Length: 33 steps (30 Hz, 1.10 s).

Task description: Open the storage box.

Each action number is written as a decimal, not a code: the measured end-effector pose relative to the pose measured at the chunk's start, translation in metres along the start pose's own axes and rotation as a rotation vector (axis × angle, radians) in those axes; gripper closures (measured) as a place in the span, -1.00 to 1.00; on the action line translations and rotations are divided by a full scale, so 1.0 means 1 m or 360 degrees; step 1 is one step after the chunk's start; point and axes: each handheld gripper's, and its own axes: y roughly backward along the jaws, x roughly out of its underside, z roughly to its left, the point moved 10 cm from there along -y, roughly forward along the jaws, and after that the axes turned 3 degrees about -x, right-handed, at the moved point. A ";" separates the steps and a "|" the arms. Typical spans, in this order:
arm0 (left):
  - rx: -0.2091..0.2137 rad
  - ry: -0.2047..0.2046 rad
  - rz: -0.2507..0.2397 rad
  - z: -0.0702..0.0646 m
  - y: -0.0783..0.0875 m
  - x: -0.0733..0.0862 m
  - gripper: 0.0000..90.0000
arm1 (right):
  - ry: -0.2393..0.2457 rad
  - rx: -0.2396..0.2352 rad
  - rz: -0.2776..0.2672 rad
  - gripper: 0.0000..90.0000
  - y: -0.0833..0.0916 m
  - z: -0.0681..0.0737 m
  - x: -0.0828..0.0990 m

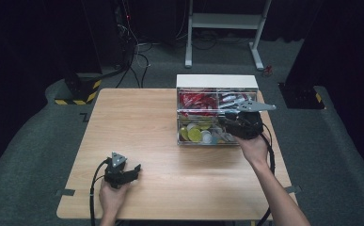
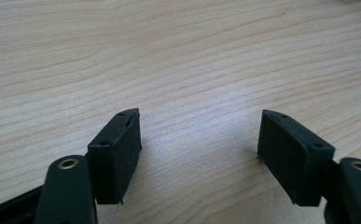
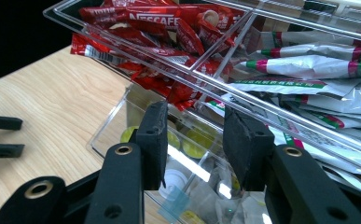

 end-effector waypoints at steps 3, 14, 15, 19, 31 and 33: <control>0.0002 0.0005 -0.0002 0.000 0.000 0.000 -0.31 | -0.0003 0.0007 0.0006 0.35 0.000 -0.001 0.000; -0.0001 -0.0004 0.0003 0.000 0.000 0.000 -0.31 | -0.0012 0.0018 -0.0006 0.35 0.005 -0.005 -0.003; -0.0003 -0.0002 0.0000 0.000 0.000 0.000 -0.31 | -0.0011 0.0019 -0.0010 0.35 0.006 -0.005 -0.004; -0.0001 -0.0005 0.0005 0.000 0.000 0.000 -0.32 | 0.0003 0.0022 -0.0025 0.34 0.009 -0.005 -0.009; -0.0002 -0.0003 0.0002 0.000 0.000 0.000 -0.32 | 0.0002 0.0024 -0.0041 0.34 0.014 -0.008 -0.021; -0.0002 -0.0003 0.0003 0.000 0.000 0.000 -0.32 | -0.0007 0.0020 -0.0040 0.33 0.015 -0.008 -0.022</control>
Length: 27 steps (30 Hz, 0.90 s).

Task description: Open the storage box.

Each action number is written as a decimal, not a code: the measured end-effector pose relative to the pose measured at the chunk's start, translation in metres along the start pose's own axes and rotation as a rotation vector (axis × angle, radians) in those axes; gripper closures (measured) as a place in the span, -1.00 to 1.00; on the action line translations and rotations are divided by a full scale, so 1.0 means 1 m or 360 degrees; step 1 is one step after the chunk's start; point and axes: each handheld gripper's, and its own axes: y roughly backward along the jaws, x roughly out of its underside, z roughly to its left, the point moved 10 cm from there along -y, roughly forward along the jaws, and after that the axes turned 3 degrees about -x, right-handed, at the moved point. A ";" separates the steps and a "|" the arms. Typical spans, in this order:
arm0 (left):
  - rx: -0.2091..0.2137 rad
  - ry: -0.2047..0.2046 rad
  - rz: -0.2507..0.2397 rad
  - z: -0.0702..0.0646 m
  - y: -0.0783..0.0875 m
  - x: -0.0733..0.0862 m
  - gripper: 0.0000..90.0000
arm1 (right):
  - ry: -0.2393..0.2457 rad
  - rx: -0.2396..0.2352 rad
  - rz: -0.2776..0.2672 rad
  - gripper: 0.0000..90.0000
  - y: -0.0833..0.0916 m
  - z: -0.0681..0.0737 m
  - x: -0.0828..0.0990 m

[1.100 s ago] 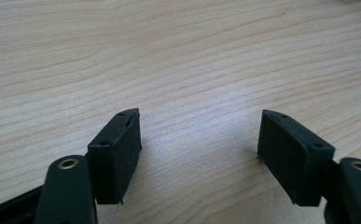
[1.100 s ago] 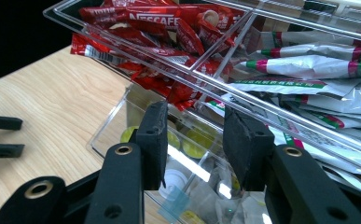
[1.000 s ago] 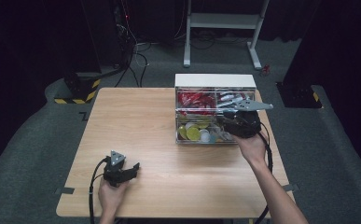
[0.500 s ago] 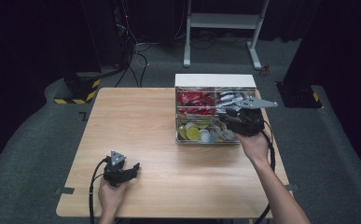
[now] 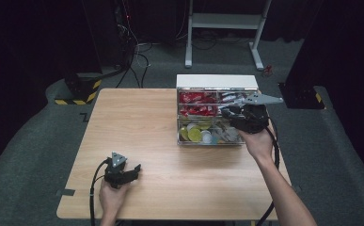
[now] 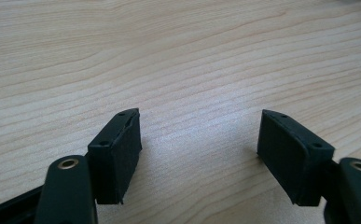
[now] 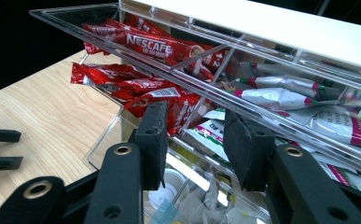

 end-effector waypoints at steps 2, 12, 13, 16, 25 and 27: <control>0.0000 0.0000 0.0000 0.000 0.000 0.000 -0.32 | 0.0011 0.0008 0.0001 0.33 0.001 -0.001 -0.002; -0.0001 -0.0007 0.0006 -0.001 0.000 0.000 -0.32 | -0.0018 0.0013 -0.0017 0.33 0.003 -0.008 -0.005; -0.0007 -0.0014 0.0002 -0.001 0.000 0.000 -0.32 | -0.0019 0.0013 -0.0024 0.33 0.004 -0.009 -0.007; -0.0005 -0.0015 0.0005 -0.001 0.000 0.000 -0.32 | -0.0028 0.0014 -0.0026 0.33 0.005 -0.009 -0.010; -0.0016 -0.0037 0.0008 -0.002 0.000 0.001 -0.31 | -0.0016 0.0007 -0.0046 0.33 0.005 -0.012 -0.020; -0.0015 -0.0037 0.0009 -0.002 0.000 0.001 -0.31 | -0.0027 0.0003 -0.0046 0.33 0.005 -0.013 -0.021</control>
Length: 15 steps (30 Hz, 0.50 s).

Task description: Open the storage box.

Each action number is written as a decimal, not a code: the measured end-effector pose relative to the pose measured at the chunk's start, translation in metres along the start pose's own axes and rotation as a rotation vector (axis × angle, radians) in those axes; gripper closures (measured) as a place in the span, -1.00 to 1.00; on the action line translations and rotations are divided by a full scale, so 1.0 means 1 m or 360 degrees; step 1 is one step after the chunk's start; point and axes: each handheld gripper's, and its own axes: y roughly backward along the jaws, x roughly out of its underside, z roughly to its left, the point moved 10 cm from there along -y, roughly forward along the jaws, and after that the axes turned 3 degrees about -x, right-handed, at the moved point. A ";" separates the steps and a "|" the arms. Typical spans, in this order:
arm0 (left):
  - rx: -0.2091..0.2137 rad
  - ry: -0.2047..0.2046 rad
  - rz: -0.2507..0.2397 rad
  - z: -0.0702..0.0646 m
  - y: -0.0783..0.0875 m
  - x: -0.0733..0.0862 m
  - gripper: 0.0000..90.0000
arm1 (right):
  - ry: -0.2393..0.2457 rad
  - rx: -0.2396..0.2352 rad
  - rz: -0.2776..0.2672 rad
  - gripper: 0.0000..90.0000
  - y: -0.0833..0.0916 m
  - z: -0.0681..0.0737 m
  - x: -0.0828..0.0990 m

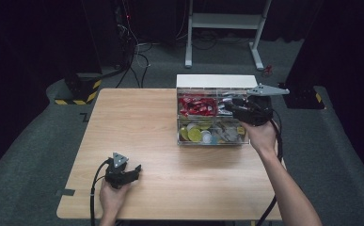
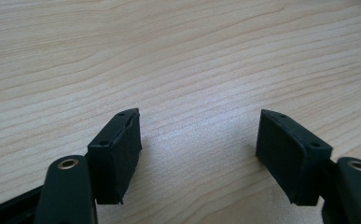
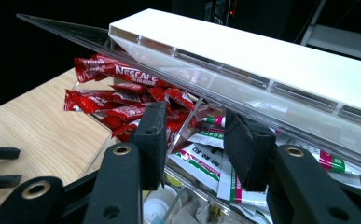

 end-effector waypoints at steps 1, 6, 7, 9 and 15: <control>0.0001 -0.0001 0.0000 0.000 0.000 0.000 -0.31 | -0.0002 -0.0003 0.0001 0.33 0.000 0.000 -0.001; 0.0012 -0.0010 -0.0001 -0.001 0.000 0.000 -0.31 | -0.0012 -0.0005 -0.0014 0.32 0.000 -0.001 -0.008; 0.0011 -0.0001 -0.0007 -0.001 0.000 0.000 -0.31 | -0.0012 -0.0005 -0.0014 0.32 0.000 -0.001 -0.008; 0.0012 -0.0001 -0.0007 -0.001 0.000 -0.001 -0.31 | -0.0015 -0.0009 -0.0015 0.32 0.000 -0.001 -0.010; 0.0026 -0.0023 0.0004 -0.001 0.000 0.000 -0.34 | -0.0008 -0.0008 -0.0012 0.31 0.000 -0.001 -0.014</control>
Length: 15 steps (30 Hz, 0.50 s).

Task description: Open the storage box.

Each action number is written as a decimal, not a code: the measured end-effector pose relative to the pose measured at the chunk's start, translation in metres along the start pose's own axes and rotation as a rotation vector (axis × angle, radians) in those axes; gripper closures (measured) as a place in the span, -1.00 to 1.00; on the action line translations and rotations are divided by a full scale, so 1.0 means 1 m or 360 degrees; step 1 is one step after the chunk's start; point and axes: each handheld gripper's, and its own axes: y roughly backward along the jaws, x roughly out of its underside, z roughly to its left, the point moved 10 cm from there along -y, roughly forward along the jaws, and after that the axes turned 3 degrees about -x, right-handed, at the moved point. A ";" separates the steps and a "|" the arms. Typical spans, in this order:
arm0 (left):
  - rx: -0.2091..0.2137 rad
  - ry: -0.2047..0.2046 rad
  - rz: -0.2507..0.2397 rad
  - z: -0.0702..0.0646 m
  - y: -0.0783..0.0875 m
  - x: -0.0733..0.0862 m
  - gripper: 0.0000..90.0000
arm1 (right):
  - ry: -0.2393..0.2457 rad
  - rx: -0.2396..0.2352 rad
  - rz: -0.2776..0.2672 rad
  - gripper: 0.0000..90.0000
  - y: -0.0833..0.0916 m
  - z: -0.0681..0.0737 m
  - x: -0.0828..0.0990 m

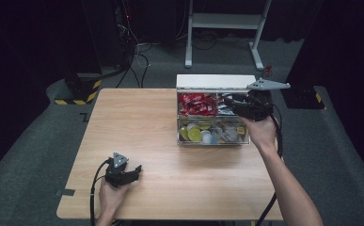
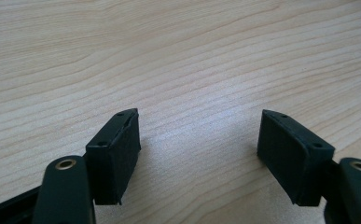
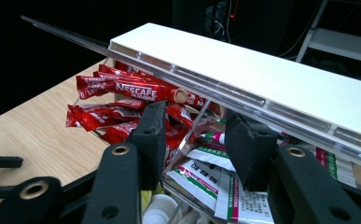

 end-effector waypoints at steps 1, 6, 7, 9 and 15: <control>0.0002 0.0003 0.0008 0.000 0.000 0.000 -0.34 | 0.0005 0.0000 -0.0005 0.31 0.000 0.000 -0.001; 0.0061 0.0044 -0.0024 -0.002 0.004 -0.011 -0.28 | 0.0003 -0.0002 -0.0007 0.30 -0.001 -0.001 -0.003; 0.0085 0.0061 -0.0045 -0.003 0.005 -0.015 -0.27 | 0.0004 0.0000 -0.0011 0.30 -0.001 -0.001 -0.004; 0.0116 0.0062 -0.0064 -0.005 0.008 -0.024 -0.26 | 0.0005 0.0001 -0.0017 0.30 -0.001 -0.001 -0.004; 0.0187 0.0045 -0.0075 -0.013 0.011 -0.040 -0.23 | -0.0005 -0.0008 -0.0028 0.29 -0.001 -0.001 -0.004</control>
